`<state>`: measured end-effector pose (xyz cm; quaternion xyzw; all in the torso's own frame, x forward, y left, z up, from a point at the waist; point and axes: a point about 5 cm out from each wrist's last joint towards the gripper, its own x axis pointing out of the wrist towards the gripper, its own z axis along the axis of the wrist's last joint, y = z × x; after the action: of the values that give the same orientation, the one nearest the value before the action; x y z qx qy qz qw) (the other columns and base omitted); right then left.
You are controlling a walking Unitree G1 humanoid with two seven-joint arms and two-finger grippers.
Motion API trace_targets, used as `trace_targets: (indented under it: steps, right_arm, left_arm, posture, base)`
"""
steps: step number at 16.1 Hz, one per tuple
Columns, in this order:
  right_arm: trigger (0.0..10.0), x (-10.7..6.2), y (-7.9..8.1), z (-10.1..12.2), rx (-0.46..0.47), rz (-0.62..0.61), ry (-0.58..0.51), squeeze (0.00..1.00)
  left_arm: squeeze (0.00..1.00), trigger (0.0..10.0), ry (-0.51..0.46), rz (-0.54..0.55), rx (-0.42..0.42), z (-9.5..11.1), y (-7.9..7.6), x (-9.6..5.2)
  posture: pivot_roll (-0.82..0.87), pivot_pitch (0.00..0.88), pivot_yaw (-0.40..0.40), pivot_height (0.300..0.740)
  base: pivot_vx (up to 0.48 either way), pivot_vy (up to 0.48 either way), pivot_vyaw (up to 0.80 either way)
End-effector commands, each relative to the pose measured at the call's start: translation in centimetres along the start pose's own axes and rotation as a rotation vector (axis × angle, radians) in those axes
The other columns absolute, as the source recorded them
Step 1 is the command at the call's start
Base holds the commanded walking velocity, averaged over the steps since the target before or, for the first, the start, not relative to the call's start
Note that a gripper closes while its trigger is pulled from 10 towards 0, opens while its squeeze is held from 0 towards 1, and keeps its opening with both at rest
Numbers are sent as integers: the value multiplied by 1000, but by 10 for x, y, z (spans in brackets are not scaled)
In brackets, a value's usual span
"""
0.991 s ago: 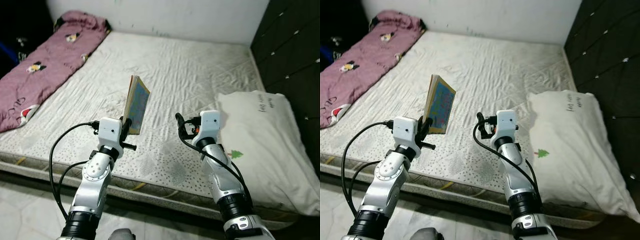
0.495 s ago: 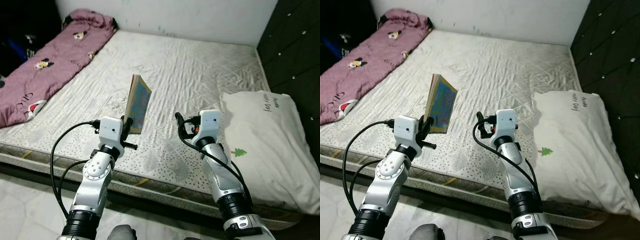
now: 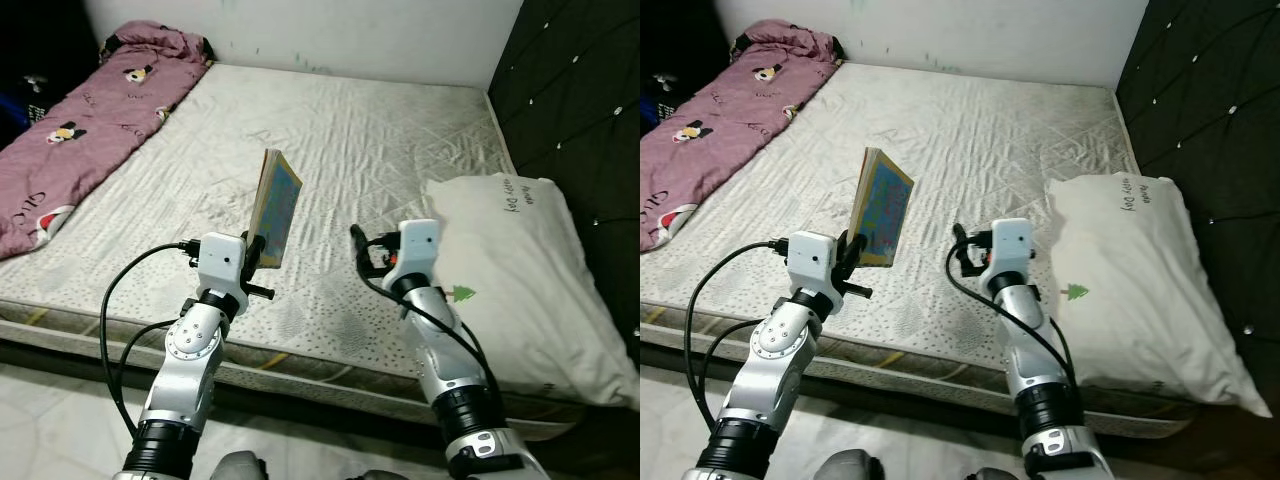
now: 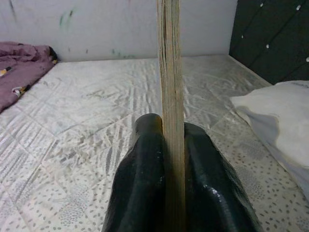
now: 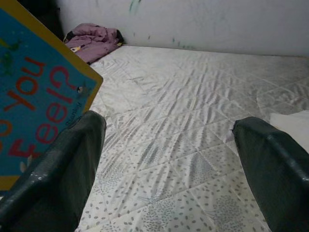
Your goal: Clean up the room
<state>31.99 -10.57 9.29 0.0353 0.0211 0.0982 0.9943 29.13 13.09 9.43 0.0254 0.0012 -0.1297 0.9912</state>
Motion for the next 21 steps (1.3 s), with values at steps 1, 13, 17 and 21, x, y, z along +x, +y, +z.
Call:
trace_targets:
  steps: [1, 13, 17, 21]
  right_arm:
    - [10000, 1, -4, 3, -8, -10, -10, 0]
    - [10000, 1, -5, 2, -7, -12, -3, 0]
    - [10000, 1, -5, 2, -10, -8, -6, 0]
    - [10000, 1, -4, 2, -16, -3, -7, 0]
  left_arm:
    - [0, 10000, -42, -2, 8, 9, -1, 3]
    - [0, 10000, -39, 2, -16, 8, 0, 4]
    - [0, 10000, -50, -5, -17, 9, 0, 3]
    - [0, 10000, -53, -12, -16, 9, -1, 3]
  posture:
    - [90, 0, 3, 740]
    - [91, 0, 1, 740]
    - [92, 0, 0, 740]
    - [92, 0, 0, 740]
  base:
    - [0, -352, 0]
    - [0, -87, -91]
    - [0, 0, 0]
    - [282, 0, 0]
